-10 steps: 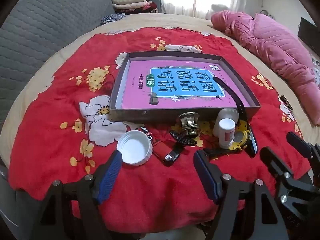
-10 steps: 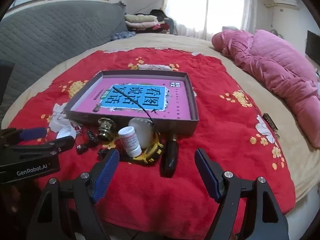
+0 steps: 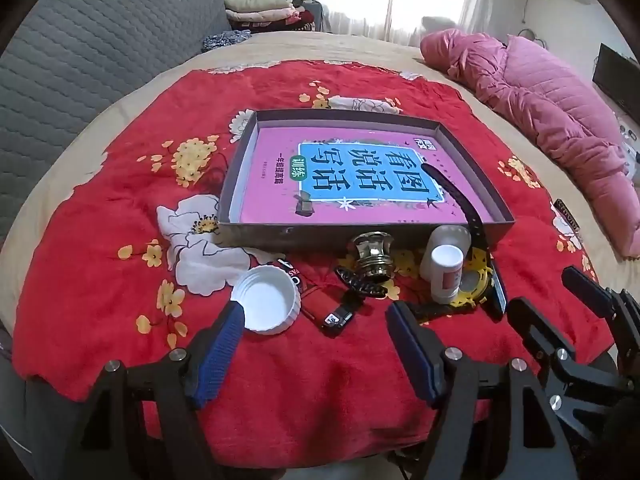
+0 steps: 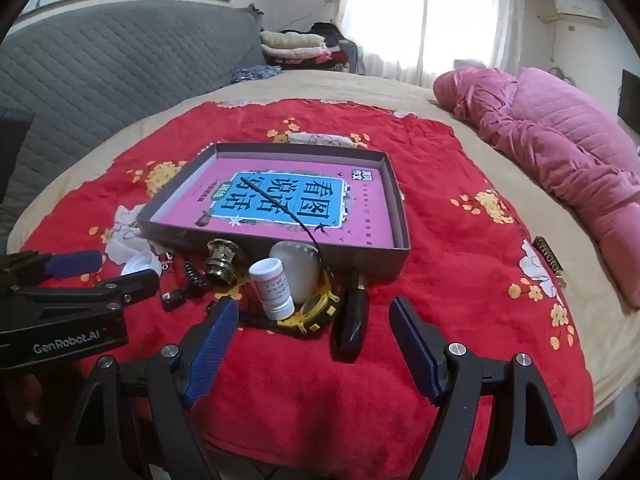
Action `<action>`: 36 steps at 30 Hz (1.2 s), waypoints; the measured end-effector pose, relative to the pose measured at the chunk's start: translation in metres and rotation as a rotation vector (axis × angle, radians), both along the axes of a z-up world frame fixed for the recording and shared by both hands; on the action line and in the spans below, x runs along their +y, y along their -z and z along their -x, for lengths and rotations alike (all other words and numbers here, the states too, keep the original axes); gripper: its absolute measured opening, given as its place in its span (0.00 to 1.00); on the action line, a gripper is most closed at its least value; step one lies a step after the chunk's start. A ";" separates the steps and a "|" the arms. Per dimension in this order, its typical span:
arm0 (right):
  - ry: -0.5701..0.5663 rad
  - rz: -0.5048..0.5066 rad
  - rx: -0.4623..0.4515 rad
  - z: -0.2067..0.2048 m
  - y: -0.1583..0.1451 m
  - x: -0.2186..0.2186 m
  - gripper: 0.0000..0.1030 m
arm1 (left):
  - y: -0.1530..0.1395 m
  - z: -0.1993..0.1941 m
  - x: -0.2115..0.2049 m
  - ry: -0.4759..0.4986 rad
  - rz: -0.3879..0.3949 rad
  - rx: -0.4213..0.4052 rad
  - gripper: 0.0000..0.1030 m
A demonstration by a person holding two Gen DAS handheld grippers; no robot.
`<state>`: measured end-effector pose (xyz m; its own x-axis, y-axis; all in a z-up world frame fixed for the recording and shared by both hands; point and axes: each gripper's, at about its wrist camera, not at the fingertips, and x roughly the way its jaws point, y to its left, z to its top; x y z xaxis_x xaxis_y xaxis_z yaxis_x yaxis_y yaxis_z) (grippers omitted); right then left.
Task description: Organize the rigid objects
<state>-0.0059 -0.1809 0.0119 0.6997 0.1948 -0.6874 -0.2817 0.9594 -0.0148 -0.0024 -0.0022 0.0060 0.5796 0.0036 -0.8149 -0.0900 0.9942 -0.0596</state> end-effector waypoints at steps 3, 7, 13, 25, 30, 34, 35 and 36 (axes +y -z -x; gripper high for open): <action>0.005 -0.004 0.006 -0.002 0.001 -0.001 0.76 | 0.002 0.000 -0.002 0.007 0.005 0.006 0.71; 0.008 -0.008 0.010 -0.002 0.002 -0.002 0.76 | 0.003 -0.001 0.000 0.009 0.006 0.009 0.71; 0.011 -0.009 0.006 -0.002 0.002 -0.002 0.76 | 0.004 -0.001 0.000 0.011 0.007 0.015 0.71; 0.013 -0.004 -0.005 -0.001 0.000 -0.003 0.76 | 0.005 -0.002 -0.001 0.014 0.000 0.019 0.71; 0.007 0.001 -0.012 0.000 -0.002 0.000 0.76 | 0.005 -0.002 0.000 0.015 -0.004 0.020 0.71; 0.009 0.001 -0.007 0.000 -0.001 0.000 0.76 | 0.006 -0.002 -0.001 0.013 -0.007 0.021 0.71; 0.010 0.001 -0.005 0.000 -0.001 0.000 0.77 | 0.006 -0.002 0.000 0.011 -0.008 0.022 0.71; 0.013 0.000 -0.004 -0.001 -0.002 -0.001 0.77 | 0.006 -0.002 0.000 0.011 -0.008 0.022 0.71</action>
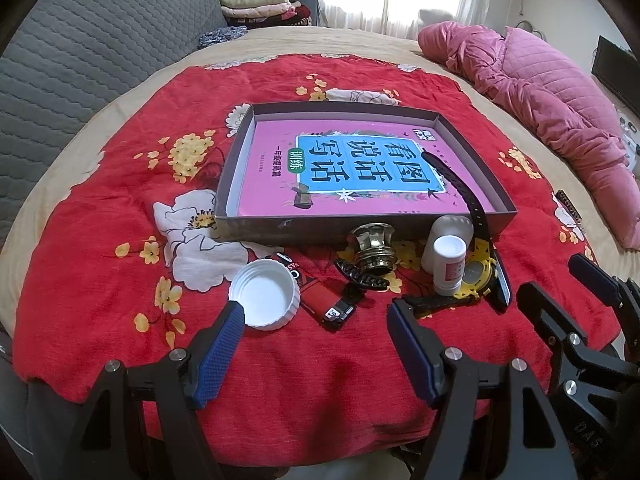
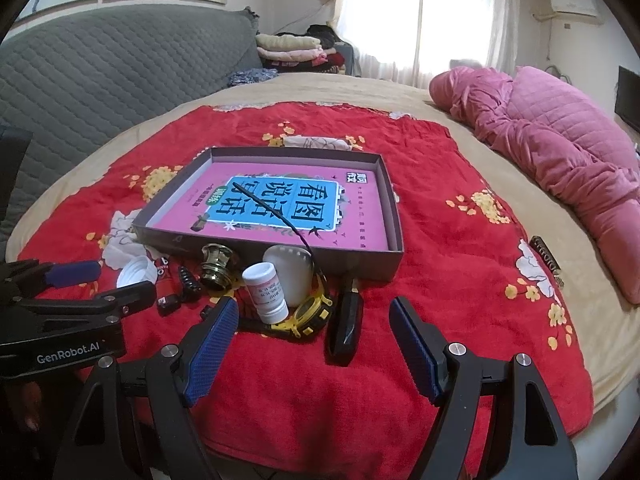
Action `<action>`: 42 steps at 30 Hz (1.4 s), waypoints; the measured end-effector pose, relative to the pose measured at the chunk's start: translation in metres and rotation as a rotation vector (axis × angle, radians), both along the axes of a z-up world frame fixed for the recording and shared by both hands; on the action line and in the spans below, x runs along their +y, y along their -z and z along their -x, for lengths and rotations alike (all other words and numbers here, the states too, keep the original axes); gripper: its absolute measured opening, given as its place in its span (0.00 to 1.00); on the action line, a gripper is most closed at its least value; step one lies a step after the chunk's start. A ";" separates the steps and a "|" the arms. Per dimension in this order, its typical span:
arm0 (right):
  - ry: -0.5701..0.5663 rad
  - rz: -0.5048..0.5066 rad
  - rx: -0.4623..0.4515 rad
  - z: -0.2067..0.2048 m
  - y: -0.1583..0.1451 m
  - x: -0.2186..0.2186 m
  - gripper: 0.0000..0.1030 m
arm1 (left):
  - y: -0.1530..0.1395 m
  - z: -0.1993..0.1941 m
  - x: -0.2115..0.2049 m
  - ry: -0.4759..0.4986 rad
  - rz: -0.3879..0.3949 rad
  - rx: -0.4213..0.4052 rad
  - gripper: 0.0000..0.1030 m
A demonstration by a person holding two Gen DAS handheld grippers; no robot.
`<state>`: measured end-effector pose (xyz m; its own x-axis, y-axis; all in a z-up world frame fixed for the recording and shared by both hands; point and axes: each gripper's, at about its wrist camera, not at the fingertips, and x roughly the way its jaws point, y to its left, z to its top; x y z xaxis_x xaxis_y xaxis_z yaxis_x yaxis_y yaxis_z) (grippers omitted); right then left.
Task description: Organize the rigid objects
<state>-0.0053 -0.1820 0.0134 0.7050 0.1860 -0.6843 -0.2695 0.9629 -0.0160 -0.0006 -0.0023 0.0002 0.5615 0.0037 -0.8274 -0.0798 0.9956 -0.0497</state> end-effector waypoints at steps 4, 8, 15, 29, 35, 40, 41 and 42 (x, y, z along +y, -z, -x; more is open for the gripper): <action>0.001 -0.002 0.000 0.000 0.000 -0.001 0.76 | 0.001 0.000 0.001 -0.002 -0.003 0.000 0.71; 0.001 -0.003 0.000 0.000 0.000 -0.001 0.76 | 0.000 0.001 0.000 -0.006 -0.004 0.001 0.71; 0.010 -0.010 0.008 -0.002 0.001 -0.003 0.76 | 0.001 0.001 0.001 -0.008 -0.002 0.005 0.71; 0.010 -0.010 0.010 -0.002 0.001 -0.003 0.76 | 0.003 0.000 0.004 -0.010 0.000 0.012 0.71; 0.011 -0.011 0.012 -0.002 0.002 -0.002 0.76 | 0.004 -0.001 0.005 -0.012 -0.003 0.012 0.71; 0.012 -0.013 0.015 -0.003 0.003 -0.003 0.76 | 0.006 -0.001 0.006 -0.011 -0.004 0.016 0.71; 0.012 -0.013 0.015 -0.003 0.003 -0.003 0.76 | 0.006 -0.001 0.006 -0.012 -0.003 0.016 0.71; 0.012 -0.013 0.015 -0.003 0.003 -0.003 0.76 | 0.006 -0.001 0.006 -0.013 -0.003 0.016 0.71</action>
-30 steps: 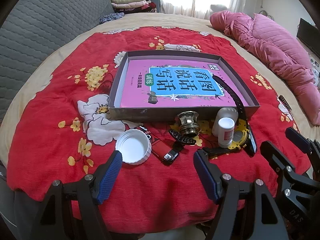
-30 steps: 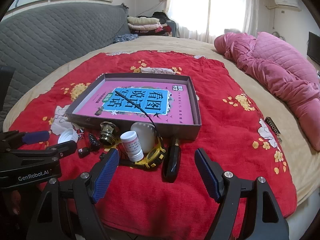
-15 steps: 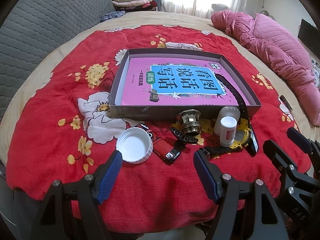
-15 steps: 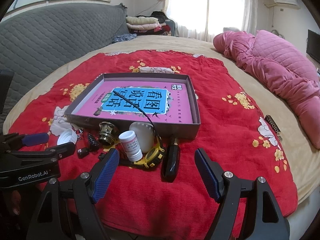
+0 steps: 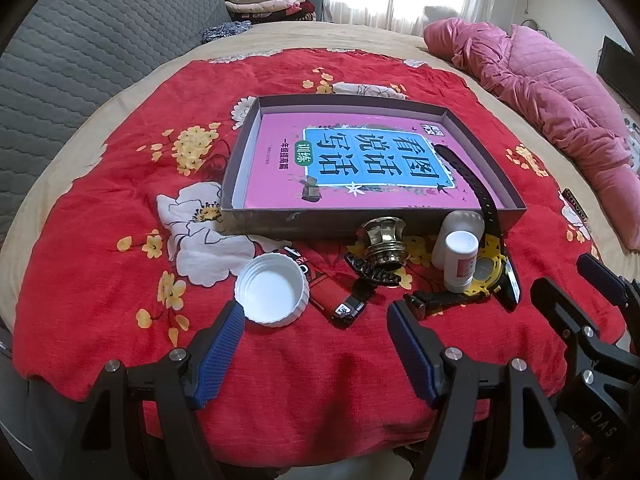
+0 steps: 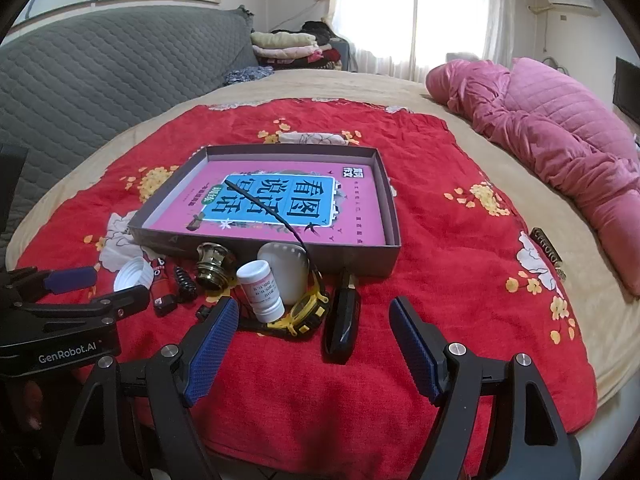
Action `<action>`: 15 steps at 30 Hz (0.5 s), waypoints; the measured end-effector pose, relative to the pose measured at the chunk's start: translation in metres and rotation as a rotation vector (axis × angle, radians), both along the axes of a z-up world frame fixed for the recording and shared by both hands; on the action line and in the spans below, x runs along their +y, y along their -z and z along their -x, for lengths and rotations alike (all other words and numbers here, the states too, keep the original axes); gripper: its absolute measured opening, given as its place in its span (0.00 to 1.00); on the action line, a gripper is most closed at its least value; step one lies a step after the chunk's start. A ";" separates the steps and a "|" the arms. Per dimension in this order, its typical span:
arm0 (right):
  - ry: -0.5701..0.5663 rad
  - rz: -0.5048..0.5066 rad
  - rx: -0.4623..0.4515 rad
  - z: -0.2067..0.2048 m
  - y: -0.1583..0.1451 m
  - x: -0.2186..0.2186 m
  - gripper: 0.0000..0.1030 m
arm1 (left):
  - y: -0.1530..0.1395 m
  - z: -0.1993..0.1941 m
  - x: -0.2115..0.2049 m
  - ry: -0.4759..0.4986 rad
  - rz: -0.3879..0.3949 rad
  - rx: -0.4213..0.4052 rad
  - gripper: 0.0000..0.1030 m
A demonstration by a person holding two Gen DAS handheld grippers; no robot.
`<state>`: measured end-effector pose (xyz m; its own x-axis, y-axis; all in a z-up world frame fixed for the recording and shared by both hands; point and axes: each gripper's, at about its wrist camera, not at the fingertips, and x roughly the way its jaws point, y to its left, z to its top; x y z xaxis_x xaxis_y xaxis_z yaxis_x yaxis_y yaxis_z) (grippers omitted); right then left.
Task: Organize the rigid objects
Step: 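Grasp the white bottle cap with the left tool while the right tool grasps the black gold-tipped tube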
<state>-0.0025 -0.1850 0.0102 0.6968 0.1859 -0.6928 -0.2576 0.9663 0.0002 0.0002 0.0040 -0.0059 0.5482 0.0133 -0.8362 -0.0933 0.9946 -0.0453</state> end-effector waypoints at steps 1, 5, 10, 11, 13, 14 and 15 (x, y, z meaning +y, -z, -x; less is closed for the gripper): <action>0.001 -0.001 0.001 0.000 0.000 0.000 0.76 | 0.000 0.000 0.000 -0.001 0.000 0.001 0.71; 0.004 -0.007 0.005 -0.002 0.002 -0.002 0.76 | 0.001 0.000 0.002 -0.004 0.000 -0.001 0.71; 0.024 -0.020 0.013 -0.004 0.002 -0.009 0.76 | 0.004 -0.001 0.017 -0.029 0.022 0.015 0.71; 0.030 -0.026 0.014 -0.004 0.002 -0.011 0.76 | 0.004 -0.001 0.022 -0.039 0.027 0.015 0.71; 0.039 -0.037 0.018 -0.005 0.003 -0.014 0.76 | 0.004 -0.001 0.029 -0.053 0.027 0.017 0.71; 0.044 -0.040 0.020 -0.006 0.003 -0.016 0.76 | 0.005 0.000 0.032 -0.058 0.030 0.018 0.71; 0.048 -0.046 0.023 -0.006 0.003 -0.017 0.76 | 0.006 0.000 0.035 -0.062 0.034 0.022 0.71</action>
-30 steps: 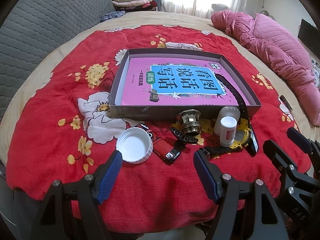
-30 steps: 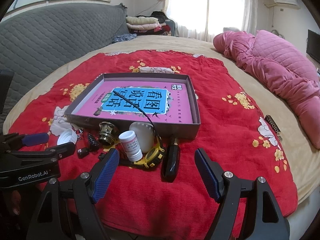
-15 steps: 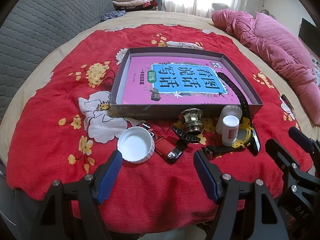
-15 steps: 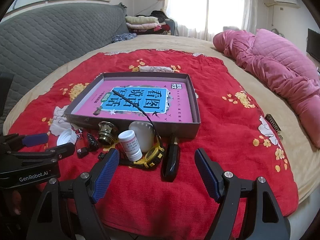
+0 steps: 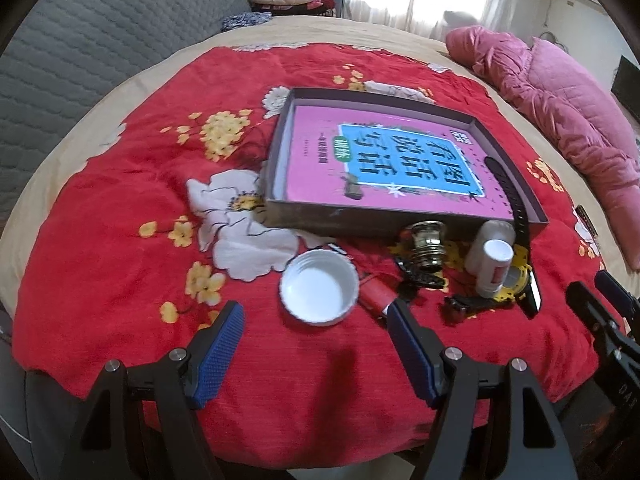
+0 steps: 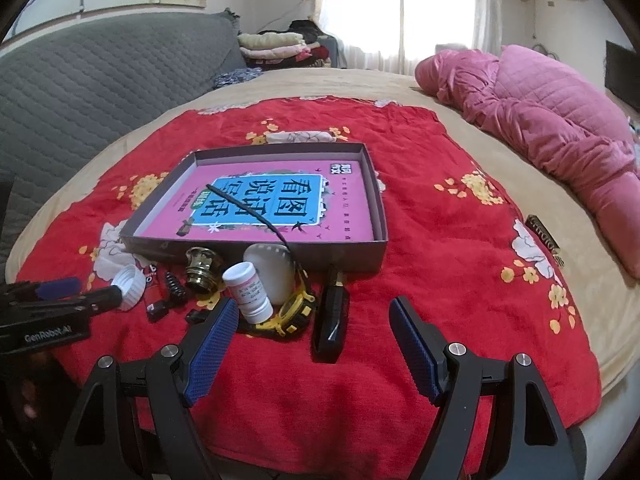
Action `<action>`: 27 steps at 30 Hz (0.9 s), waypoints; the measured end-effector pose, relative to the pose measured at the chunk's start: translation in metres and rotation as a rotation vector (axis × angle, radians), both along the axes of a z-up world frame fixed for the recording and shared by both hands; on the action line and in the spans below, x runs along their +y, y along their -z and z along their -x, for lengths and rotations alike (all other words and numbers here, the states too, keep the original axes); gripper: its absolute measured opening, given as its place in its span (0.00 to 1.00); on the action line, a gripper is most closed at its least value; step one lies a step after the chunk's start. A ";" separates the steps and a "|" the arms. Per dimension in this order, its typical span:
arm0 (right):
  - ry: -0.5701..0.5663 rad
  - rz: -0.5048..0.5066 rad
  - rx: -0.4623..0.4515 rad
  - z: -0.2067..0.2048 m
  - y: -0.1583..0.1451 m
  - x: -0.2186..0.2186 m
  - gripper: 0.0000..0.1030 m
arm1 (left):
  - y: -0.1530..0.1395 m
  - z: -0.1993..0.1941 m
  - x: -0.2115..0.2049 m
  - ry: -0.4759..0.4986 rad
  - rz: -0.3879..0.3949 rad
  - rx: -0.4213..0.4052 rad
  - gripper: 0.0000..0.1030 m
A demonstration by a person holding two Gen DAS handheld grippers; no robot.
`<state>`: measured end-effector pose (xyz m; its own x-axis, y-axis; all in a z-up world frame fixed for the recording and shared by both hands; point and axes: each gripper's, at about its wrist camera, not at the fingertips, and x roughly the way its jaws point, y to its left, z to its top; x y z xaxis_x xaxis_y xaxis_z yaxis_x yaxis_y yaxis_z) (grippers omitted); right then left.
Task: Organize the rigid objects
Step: 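Grasp the white bottle cap with the left tool while the right tool grasps the black gold-tipped tube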
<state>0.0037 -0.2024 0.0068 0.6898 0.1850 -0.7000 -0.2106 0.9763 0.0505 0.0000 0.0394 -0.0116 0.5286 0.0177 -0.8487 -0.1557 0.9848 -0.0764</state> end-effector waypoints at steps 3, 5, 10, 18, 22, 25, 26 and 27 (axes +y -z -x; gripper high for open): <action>0.006 -0.009 0.005 -0.001 0.001 -0.003 0.76 | 0.002 0.001 0.003 0.003 0.008 0.009 0.71; 0.008 -0.014 0.007 -0.002 0.001 -0.004 0.76 | 0.004 0.001 0.005 0.002 0.017 0.012 0.71; 0.015 -0.026 0.028 -0.006 0.006 -0.007 0.76 | 0.011 -0.005 0.013 -0.011 0.050 0.024 0.71; 0.066 -0.038 0.102 -0.019 0.024 -0.019 0.76 | 0.025 -0.013 0.017 -0.006 0.075 0.056 0.71; 0.106 -0.059 0.141 -0.025 0.032 -0.029 0.76 | 0.027 -0.015 0.014 0.014 0.086 0.055 0.71; 0.116 -0.068 0.167 -0.029 0.039 -0.034 0.76 | 0.031 -0.018 0.013 0.025 0.080 0.062 0.71; 0.115 -0.067 0.176 -0.030 0.040 -0.034 0.76 | 0.033 -0.018 0.013 0.025 0.081 0.066 0.71; 0.111 -0.066 0.185 -0.032 0.043 -0.034 0.76 | 0.034 -0.019 0.013 0.024 0.083 0.069 0.71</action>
<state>0.0355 -0.2364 -0.0361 0.5690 0.1646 -0.8057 -0.0834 0.9863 0.1426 0.0191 0.0526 -0.0458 0.4681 -0.0659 -0.8812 -0.1396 0.9792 -0.1474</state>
